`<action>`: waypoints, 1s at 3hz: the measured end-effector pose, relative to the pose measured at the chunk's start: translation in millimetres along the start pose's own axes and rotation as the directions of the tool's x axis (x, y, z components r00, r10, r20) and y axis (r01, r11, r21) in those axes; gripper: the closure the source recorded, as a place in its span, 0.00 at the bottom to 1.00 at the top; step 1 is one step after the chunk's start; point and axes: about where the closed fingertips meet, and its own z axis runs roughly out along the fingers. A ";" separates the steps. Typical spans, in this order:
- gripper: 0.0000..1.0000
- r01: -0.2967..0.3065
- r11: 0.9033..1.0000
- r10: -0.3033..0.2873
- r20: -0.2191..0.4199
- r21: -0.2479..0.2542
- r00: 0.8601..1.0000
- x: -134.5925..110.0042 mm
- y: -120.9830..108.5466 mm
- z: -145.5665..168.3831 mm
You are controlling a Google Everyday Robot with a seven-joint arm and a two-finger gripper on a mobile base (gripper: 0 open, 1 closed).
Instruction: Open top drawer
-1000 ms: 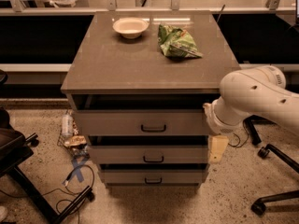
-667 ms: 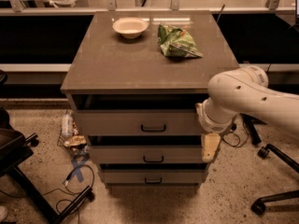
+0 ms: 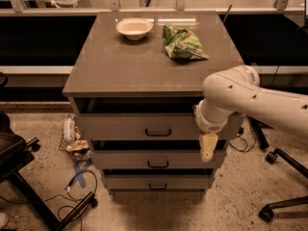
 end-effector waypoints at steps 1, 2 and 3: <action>0.00 0.011 1.000 -0.011 -0.009 -0.001 1.000 -3.8 -12.0 5.6; 0.15 0.012 1.000 -0.012 -0.010 -0.003 1.000 -4.3 -12.3 6.7; 0.38 0.013 1.000 -0.013 -0.010 -0.005 1.000 -4.4 -11.6 7.5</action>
Offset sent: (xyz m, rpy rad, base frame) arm 0.0127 0.0048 -0.0024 -0.0112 -0.0004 0.0085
